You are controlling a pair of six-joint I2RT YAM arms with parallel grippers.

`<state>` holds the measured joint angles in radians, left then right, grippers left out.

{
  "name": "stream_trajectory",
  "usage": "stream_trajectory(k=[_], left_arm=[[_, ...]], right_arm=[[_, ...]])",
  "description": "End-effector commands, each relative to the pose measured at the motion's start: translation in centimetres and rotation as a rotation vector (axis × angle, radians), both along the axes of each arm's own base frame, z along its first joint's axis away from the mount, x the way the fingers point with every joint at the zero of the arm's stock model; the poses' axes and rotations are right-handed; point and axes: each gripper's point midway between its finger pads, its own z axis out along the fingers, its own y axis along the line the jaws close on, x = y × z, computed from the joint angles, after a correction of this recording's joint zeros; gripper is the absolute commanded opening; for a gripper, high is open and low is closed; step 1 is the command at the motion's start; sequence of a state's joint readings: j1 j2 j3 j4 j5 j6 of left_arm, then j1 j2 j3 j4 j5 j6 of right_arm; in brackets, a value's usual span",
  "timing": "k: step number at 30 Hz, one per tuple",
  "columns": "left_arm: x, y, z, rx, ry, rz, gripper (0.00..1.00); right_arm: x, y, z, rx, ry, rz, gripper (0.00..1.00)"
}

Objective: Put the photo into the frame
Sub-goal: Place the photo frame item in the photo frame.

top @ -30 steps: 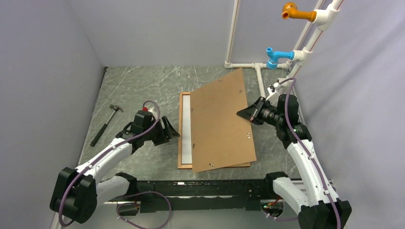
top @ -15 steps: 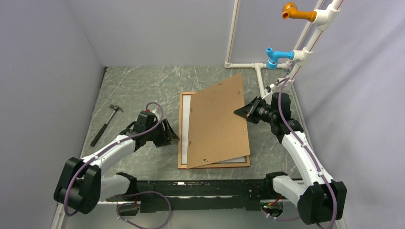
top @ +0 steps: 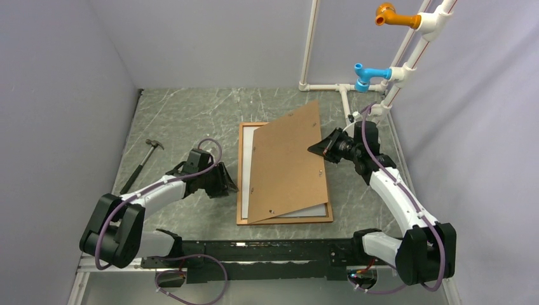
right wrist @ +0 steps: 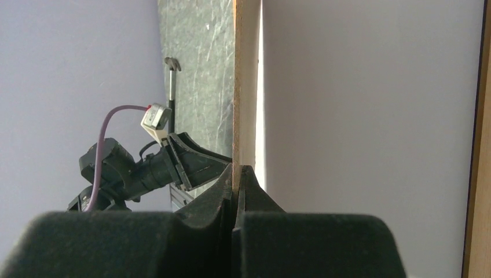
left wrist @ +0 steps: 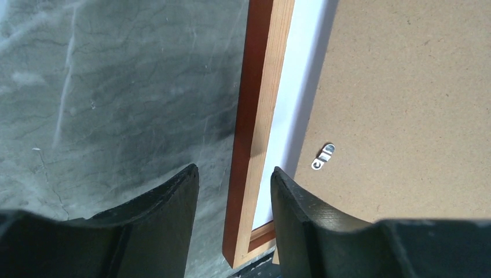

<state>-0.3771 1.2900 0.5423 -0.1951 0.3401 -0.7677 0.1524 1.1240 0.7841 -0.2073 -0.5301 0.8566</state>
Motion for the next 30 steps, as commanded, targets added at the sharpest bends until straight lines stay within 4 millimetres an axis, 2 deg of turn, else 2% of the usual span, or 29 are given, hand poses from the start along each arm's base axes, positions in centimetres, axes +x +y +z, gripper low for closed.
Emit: stream_trajectory(k=[1,8,15,30], left_arm=[[0.5,-0.3,-0.1,0.003,-0.036,-0.024,0.52],[0.3,-0.9,-0.9,0.015,-0.013,-0.044,0.51],[0.2,-0.6,-1.8,0.057,0.005,-0.041,0.49],[0.2,-0.2,-2.0,0.110,0.008,-0.049,0.42]], right_arm=[[1.4,0.7,2.6,0.041,-0.119,0.014,0.00],[1.5,1.5,2.5,0.056,-0.150,0.052,0.00],[2.2,1.7,2.0,0.019,-0.166,0.067,0.00],[3.0,2.5,2.0,-0.005,-0.215,0.128,0.00]])
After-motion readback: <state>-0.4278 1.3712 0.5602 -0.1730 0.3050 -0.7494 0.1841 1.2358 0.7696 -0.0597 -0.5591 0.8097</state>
